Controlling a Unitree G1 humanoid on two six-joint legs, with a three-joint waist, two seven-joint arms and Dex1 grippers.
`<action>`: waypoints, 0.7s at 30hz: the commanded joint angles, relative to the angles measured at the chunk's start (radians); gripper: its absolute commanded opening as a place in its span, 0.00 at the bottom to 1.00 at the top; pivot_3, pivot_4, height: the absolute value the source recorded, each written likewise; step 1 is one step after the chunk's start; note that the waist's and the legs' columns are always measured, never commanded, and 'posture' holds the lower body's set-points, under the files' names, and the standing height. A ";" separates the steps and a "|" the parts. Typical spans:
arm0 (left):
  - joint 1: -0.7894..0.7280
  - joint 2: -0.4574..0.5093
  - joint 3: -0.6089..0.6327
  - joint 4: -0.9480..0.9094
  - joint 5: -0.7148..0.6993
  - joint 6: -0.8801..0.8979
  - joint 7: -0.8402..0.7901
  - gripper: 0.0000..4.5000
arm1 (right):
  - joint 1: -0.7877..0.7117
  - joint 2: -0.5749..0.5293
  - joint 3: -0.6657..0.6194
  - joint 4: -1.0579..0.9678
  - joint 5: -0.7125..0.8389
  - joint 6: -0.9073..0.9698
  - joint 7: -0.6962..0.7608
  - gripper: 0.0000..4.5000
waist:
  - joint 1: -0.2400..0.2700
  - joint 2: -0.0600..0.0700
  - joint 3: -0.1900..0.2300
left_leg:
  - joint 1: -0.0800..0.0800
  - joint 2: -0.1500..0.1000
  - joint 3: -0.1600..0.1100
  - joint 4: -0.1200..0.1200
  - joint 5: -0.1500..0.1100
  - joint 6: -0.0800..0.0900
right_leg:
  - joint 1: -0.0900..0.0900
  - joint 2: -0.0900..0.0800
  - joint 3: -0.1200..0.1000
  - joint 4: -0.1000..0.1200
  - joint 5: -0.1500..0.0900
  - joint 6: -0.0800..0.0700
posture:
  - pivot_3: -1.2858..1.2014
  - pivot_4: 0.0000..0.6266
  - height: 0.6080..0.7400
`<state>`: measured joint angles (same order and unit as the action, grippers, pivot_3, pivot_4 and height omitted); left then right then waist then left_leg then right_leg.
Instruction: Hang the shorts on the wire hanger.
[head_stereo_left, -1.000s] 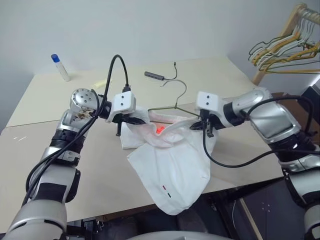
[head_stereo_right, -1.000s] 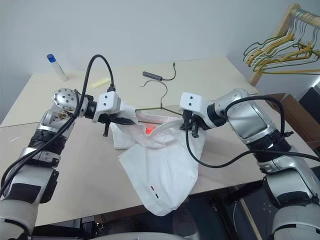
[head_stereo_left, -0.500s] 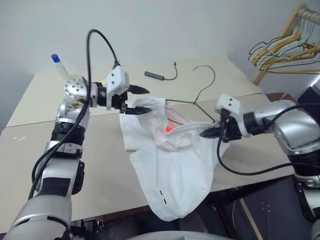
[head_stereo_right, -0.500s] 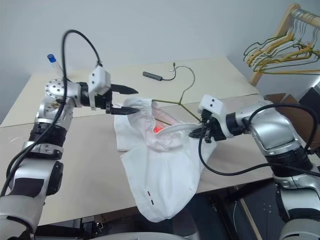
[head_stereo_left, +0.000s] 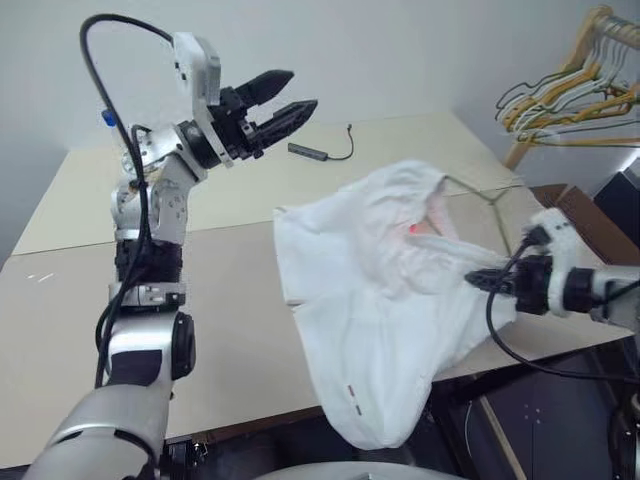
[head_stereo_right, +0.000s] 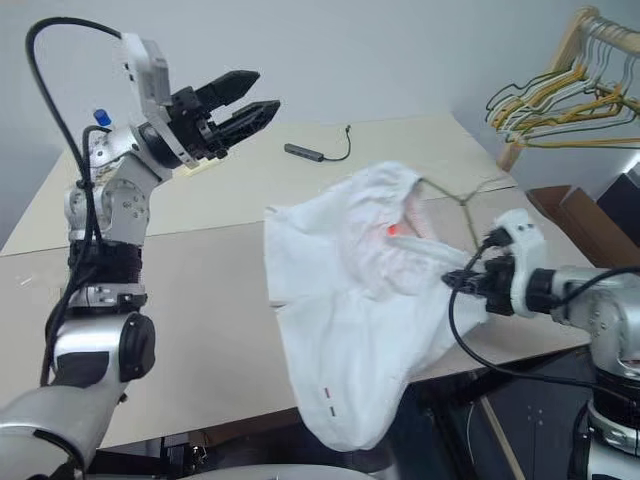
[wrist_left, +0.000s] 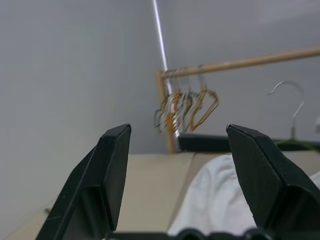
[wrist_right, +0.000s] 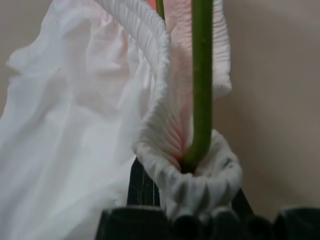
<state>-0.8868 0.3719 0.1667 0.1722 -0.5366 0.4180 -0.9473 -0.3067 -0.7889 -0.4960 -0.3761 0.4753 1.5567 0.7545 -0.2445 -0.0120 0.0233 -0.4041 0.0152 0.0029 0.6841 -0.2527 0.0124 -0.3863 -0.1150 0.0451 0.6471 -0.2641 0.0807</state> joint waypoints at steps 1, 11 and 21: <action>0.025 -0.010 0.028 -0.173 -0.103 0.103 0.077 0.74 | -0.042 -0.015 -0.149 -0.002 -0.007 0.058 -0.123 0.00 | -0.008 0.001 0.000 | 0.001 -0.001 0.000 0.000 0.000 0.000 | 0.000 0.000 0.000 -0.001 0.000 0.000 | 0.38 0.00 1.00; 0.054 0.000 0.024 -0.271 -0.168 0.166 0.155 0.74 | -0.203 -0.176 -0.201 0.384 0.084 0.058 -0.376 0.00 | -0.060 0.004 -0.002 | 0.017 -0.001 0.001 -0.006 0.000 0.000 | 0.020 0.003 0.003 -0.016 -0.001 0.000 | 0.38 0.00 1.00; 0.076 0.020 0.022 -0.306 -0.199 0.177 0.173 0.74 | -0.611 -0.280 -0.236 0.848 -0.086 0.058 -0.654 0.00 | -0.076 0.006 -0.001 | 0.017 -0.001 0.002 -0.007 0.000 0.000 | 0.021 0.003 0.004 -0.018 -0.001 0.000 | 0.39 0.00 1.00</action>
<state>-0.8002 0.3837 0.1797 -0.1075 -0.7140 0.5935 -0.7807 -0.8630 -1.0343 -0.6944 0.4528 0.4162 1.6065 0.1299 -0.3203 -0.0061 0.0222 -0.3866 0.0139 0.0057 0.6768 -0.2525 0.0123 -0.3654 -0.1122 0.0489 0.6287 -0.2653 0.0804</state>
